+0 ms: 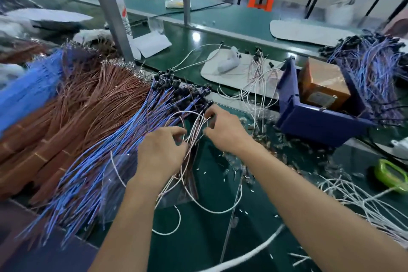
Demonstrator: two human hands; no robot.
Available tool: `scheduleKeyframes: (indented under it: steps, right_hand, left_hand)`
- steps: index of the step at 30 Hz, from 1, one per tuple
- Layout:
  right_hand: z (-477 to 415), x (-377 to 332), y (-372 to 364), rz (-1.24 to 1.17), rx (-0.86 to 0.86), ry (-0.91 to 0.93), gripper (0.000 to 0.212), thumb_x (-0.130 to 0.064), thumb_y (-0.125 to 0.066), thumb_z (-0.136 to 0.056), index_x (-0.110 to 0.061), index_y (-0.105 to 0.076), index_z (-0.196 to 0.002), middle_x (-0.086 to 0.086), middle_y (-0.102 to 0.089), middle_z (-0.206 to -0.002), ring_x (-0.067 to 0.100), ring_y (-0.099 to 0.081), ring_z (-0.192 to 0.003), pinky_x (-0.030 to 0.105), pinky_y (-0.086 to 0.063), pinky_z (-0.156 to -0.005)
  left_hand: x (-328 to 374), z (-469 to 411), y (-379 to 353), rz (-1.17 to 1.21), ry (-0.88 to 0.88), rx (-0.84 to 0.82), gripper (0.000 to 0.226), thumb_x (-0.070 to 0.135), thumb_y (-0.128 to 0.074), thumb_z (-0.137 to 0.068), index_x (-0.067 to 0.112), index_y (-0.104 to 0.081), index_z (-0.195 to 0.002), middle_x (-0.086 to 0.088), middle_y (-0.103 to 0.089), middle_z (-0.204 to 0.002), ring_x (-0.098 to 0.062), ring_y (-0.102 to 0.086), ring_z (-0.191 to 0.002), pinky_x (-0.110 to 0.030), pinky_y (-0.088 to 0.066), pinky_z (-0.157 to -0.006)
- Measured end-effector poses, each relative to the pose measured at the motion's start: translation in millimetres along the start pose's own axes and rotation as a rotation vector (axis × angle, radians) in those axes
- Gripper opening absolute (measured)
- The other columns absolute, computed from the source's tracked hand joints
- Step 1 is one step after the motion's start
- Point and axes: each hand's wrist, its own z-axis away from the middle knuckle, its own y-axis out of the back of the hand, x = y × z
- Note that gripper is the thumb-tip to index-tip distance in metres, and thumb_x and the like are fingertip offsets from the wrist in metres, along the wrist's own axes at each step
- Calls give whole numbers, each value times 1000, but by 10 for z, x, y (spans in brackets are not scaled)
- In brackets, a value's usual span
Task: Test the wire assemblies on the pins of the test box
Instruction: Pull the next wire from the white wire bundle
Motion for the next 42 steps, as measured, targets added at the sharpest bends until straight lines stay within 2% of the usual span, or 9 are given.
scheduleKeyframes:
  steps: [6, 11, 14, 18, 23, 27, 33, 38, 42]
  right_hand:
    - [-63, 80, 52, 84, -104, 33, 41, 4, -56, -78, -28, -80, -77, -14, -72, -91, 8, -63, -77, 18, -50, -64]
    - [-236, 136, 110, 14, 119, -17, 61, 14, -48, -77, -33, -75, -105, -15, -55, -80, 10, -53, -62, 19, -37, -49]
    - [-327, 102, 120, 119, 94, 85, 66, 16, -43, -74, -29, -69, -115, -9, -58, -82, 20, -57, -76, 24, -37, -64]
    - [-371, 151, 141, 255, 49, 155, 53, 8, -50, -84, -23, -62, -125, 5, -64, -114, 29, -59, -106, 31, -41, -81]
    - [-290, 236, 282, 255, 63, 170, 14, -7, -67, -89, -20, -65, -95, 2, -63, -102, 25, -58, -101, 36, -47, -86]
    - [-232, 233, 342, 239, -24, 125, 35, 0, -54, -89, -23, -67, -111, 5, -70, -104, 27, -63, -99, 39, -53, -89]
    - [-172, 182, 287, 405, -30, 186, 41, 0, -55, -86, -18, -57, -122, 11, -67, -106, 36, -62, -101, 41, -51, -84]
    - [-40, 169, 276, 565, -10, 187, 26, 3, -53, -86, -20, -45, -94, 7, -58, -101, 31, -58, -98, 36, -38, -73]
    - [62, 195, 356, 581, 131, 162, 20, 1, -58, -84, -17, -54, -89, 1, -45, -92, 26, -53, -92, 34, -36, -73]
  left_hand:
    - [25, -30, -92, 13, -20, -27, 33, 62, -73, -79, 41, -76, -104, 24, -65, -74, -10, -60, -79, -30, -45, -73]
    - [62, -32, -154, 59, -60, -43, 28, 35, -78, -82, 35, -79, -109, 16, -77, -92, -12, -70, -89, -31, -55, -84]
    - [52, -79, -160, 94, -75, -36, 24, 24, -78, -84, 33, -81, -107, 15, -78, -99, -12, -70, -94, -30, -54, -88]
    - [12, -148, -99, 109, -64, -45, 19, 20, -77, -89, 33, -81, -102, 18, -76, -99, -7, -68, -92, -24, -51, -87]
    - [121, -84, -40, 56, -107, 122, 18, 29, -83, -82, 31, -81, -100, 13, -78, -99, -16, -70, -89, -41, -53, -93]
    - [319, -123, -131, 167, -306, 247, 37, 14, -89, -71, 24, -80, -106, 6, -75, -108, -15, -63, -105, -32, -48, -97]
    - [383, -303, -369, -108, -361, 73, 47, 25, -78, -83, 30, -71, -129, 1, -59, -147, -24, -40, -145, -45, -24, -124]
    - [147, -342, -372, -173, -259, 171, 18, 28, -77, -88, 25, -81, -106, 1, -72, -127, -21, -53, -134, -43, -33, -111]
    - [225, -259, -326, -241, -259, 259, 24, 15, -81, -80, 17, -82, -104, -6, -73, -125, -28, -57, -129, -46, -35, -111]
